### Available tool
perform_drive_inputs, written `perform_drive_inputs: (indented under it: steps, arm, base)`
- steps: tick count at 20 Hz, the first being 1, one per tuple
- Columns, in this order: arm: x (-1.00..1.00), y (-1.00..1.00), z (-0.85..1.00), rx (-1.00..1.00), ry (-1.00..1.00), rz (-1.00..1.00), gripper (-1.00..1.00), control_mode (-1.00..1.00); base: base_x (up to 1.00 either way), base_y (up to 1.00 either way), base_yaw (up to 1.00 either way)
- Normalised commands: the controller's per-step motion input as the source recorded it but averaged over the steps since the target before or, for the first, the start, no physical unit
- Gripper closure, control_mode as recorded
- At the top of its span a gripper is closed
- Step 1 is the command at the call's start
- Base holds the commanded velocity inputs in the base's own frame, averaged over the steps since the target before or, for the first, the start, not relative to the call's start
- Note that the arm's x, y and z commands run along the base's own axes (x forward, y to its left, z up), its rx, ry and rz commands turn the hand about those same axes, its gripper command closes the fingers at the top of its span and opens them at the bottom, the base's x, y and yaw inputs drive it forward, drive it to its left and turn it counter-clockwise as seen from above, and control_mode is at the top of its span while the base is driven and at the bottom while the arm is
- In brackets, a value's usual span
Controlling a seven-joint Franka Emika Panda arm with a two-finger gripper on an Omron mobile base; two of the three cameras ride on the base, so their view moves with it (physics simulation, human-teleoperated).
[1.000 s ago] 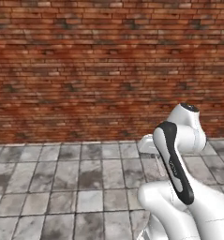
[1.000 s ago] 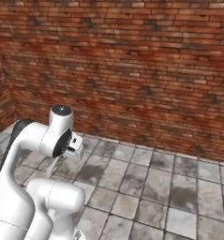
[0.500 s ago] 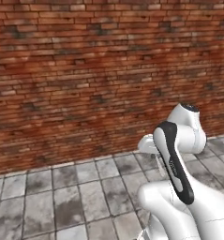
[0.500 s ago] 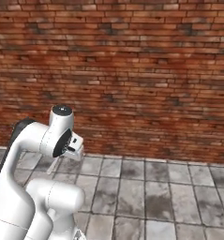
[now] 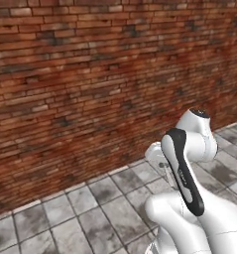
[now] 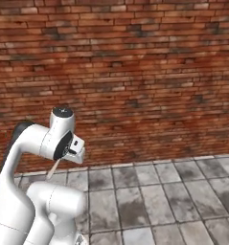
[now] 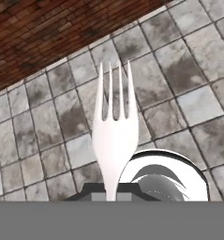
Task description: Take the fork and place it on the left side of the plate. Then take the spoon and place it on the right side of the plate. Make sure they're directly next to the plate.
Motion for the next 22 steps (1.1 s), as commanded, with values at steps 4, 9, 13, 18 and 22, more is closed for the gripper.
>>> perform_drive_inputs:
  steps: [4, 9, 13, 18, 22]
  arm:
    - [0.00, 0.00, 0.00, 0.00, 0.00, 0.00, 1.00, 1.00]
    - [0.00, 0.00, 0.00, 0.00, 0.00, 0.00, 1.00, 1.00]
    - [0.00, 0.00, 0.00, 0.00, 0.00, 0.00, 1.00, 1.00]
    - [0.00, 0.00, 0.00, 0.00, 0.00, 0.00, 1.00, 1.00]
    - [0.00, 0.00, 0.00, 0.00, 0.00, 0.00, 1.00, 1.00]
  base:
    - [0.55, -0.29, -0.48]
    - [0.61, -0.22, -0.47]
    - [0.64, -0.16, -0.45]
    - [0.66, -0.11, -0.43]
    - [0.69, -0.11, -0.42]
